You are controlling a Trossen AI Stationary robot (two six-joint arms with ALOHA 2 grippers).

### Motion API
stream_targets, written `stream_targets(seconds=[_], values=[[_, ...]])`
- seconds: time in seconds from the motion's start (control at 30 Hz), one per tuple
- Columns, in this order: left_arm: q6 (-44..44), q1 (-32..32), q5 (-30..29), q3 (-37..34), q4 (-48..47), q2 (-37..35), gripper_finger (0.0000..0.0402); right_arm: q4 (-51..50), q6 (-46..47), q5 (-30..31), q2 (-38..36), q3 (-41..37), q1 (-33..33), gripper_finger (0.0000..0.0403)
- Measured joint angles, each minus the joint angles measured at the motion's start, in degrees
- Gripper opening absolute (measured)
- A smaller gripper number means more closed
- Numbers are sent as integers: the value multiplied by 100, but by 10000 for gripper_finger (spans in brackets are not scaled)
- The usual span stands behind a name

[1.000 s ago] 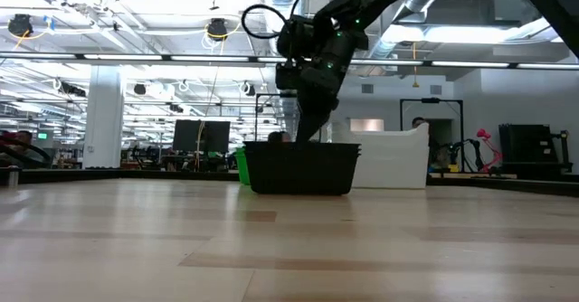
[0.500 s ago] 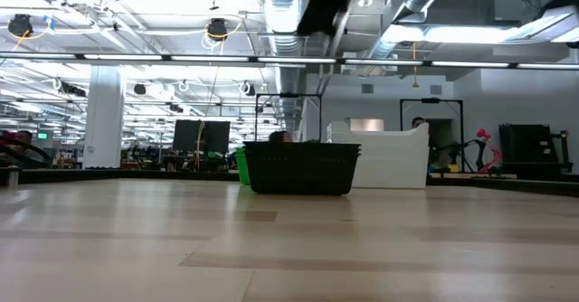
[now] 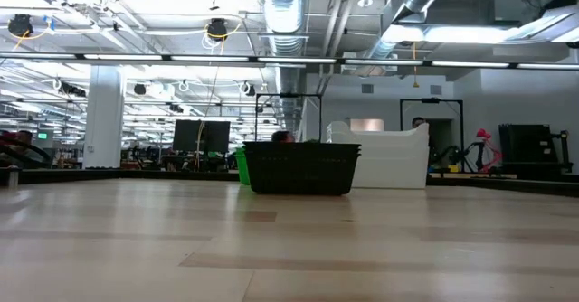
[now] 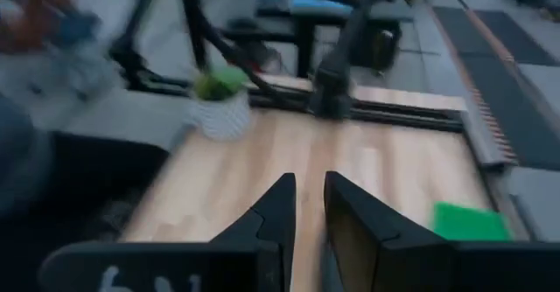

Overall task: Stack baskets by color
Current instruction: Return to Home Position

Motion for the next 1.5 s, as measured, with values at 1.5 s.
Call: stream_targets(seconds=[1.5], values=[[713, 297, 1596, -6901, 5450, -4458, 256, 5955, 2674, 995, -6174, -9238, -186, 88]])
